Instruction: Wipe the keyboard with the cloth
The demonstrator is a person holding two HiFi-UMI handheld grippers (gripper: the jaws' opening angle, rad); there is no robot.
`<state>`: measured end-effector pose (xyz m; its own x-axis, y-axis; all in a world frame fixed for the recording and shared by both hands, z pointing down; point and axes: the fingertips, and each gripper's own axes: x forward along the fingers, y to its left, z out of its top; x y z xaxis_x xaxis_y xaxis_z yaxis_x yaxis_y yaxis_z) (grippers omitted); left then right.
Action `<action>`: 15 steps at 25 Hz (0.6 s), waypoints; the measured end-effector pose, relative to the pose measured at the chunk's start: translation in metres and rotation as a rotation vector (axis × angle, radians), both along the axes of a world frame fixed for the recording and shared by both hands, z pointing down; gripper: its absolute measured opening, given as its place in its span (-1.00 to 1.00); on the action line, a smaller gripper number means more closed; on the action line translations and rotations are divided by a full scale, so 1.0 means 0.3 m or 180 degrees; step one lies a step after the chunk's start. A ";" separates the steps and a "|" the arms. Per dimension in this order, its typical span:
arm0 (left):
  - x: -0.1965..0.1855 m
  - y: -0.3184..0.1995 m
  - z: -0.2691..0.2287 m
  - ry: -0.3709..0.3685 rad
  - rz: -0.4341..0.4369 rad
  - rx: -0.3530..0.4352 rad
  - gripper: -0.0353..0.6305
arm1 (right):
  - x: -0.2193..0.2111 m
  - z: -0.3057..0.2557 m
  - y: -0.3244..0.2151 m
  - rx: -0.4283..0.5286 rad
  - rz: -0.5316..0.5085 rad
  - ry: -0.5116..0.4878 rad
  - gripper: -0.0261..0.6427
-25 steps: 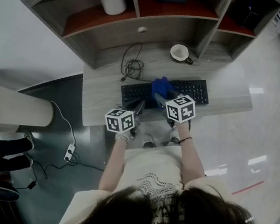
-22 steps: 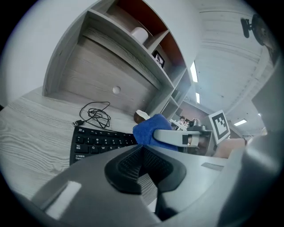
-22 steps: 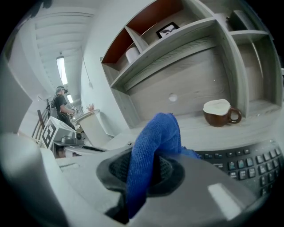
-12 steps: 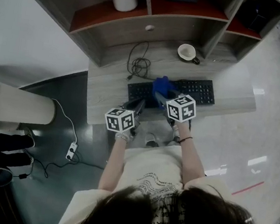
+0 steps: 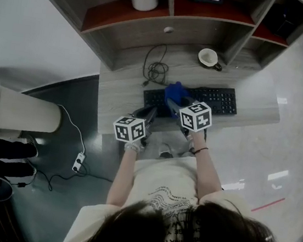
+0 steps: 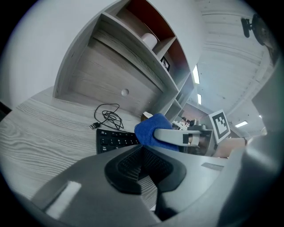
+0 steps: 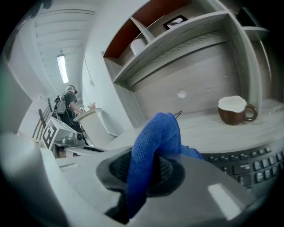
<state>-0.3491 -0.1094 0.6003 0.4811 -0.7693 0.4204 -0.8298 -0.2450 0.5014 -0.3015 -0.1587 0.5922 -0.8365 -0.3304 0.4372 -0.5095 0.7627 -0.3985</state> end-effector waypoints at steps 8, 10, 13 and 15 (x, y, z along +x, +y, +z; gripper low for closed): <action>-0.046 0.007 0.003 -0.0013 -0.0030 0.0009 -0.88 | -0.055 0.001 0.005 0.0011 -0.0047 -0.0014 -0.74; -0.057 0.012 0.004 -0.0022 -0.0043 0.0007 -0.88 | -0.070 0.000 0.011 0.0019 -0.0071 -0.0013 -0.74; -0.075 0.021 0.006 -0.0029 -0.0060 0.0005 -0.88 | -0.093 0.001 0.019 0.0018 -0.0102 -0.0017 -0.74; -0.089 0.027 0.008 -0.0038 -0.0077 -0.0001 -0.88 | -0.109 0.003 0.022 0.0016 -0.0122 -0.0027 -0.74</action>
<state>-0.3758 -0.1013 0.6028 0.4574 -0.7805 0.4262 -0.8414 -0.2248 0.4914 -0.3340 -0.1523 0.5930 -0.8523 -0.3001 0.4285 -0.4764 0.7836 -0.3988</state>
